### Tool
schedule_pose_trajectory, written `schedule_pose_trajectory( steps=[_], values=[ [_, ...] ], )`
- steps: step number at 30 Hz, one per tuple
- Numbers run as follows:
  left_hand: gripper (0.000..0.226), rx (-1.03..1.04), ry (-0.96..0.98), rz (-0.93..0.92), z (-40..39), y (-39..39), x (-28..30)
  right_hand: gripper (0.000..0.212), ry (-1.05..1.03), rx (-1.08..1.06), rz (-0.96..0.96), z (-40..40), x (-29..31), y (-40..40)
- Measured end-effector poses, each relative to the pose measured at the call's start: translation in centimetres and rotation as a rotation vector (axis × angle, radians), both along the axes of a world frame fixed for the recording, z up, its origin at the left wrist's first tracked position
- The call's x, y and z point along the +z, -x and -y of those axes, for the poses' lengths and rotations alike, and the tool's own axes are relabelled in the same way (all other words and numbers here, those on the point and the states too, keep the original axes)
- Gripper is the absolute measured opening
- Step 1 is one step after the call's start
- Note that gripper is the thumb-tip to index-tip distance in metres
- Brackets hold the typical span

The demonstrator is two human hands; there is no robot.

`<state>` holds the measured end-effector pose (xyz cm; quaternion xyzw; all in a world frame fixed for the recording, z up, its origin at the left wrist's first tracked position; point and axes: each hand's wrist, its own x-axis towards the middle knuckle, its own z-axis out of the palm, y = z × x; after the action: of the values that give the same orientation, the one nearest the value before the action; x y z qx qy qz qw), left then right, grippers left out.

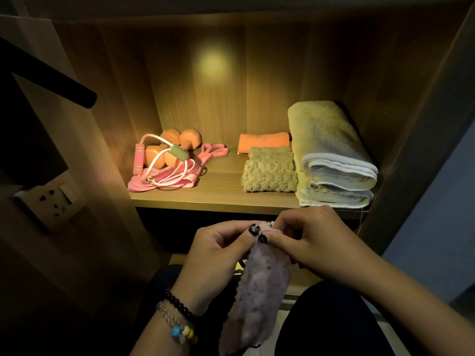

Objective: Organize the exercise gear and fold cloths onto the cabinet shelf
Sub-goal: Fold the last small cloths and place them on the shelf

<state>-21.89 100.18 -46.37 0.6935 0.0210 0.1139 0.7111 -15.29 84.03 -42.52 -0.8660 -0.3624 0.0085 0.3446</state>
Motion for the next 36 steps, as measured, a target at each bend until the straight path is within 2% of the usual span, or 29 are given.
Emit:
schedule_pose_trajectory(
  steps=[2, 5, 10, 14, 17, 21, 25, 28, 29, 32, 36],
  values=[
    [0.028, -0.060, 0.058, 0.012, -0.2, 0.3, 0.0, 0.034, -0.028, -0.026, 0.006, 0.0, -0.1, -0.3],
    [0.032, -0.098, 0.002, 0.041, -0.3, 0.5, -0.1, 0.034, -0.069, -0.042, -0.024, 0.0, -0.6, -0.6],
    [0.028, 0.038, -0.014, 0.095, -0.2, -0.1, -0.5, 0.025, -0.261, -0.127, -0.106, -0.2, -2.0, -1.4],
    [0.020, 0.078, 0.144, 0.111, -1.4, -0.5, -0.4, 0.039, -0.292, 0.025, -0.320, 0.1, -2.3, -2.4],
    [0.020, 0.146, 0.224, 0.106, -2.7, -0.8, 0.1, 0.031, -0.311, 0.073, -0.450, 0.1, -2.3, -3.2],
    [0.015, 0.296, 0.132, 0.051, -5.0, -1.9, 0.9, 0.006, -0.375, -0.008, -0.340, -1.7, -2.0, -4.9],
    [0.015, 0.340, 0.151, 0.007, -7.3, -3.8, 2.0, 0.023, -0.376, -0.111, -0.089, -5.4, -1.9, -7.1],
    [0.020, 0.421, 0.012, -0.030, -9.3, -5.3, 3.1, 0.043, -0.328, -0.135, 0.058, -8.0, -1.8, -8.7],
    [0.021, 0.437, -0.054, -0.026, -9.7, -5.6, 3.6, 0.040, -0.312, -0.131, 0.090, -8.6, -1.7, -9.1],
    [0.017, 0.461, -0.170, 0.059, -10.7, -5.3, 4.7, 0.017, -0.318, -0.096, 0.179, -9.7, -1.4, -9.6],
    [0.018, 0.404, -0.300, 0.107, -10.9, -2.8, 3.8, 0.012, -0.405, -0.037, 0.216, -9.0, -2.9, -8.0]
  ],
)
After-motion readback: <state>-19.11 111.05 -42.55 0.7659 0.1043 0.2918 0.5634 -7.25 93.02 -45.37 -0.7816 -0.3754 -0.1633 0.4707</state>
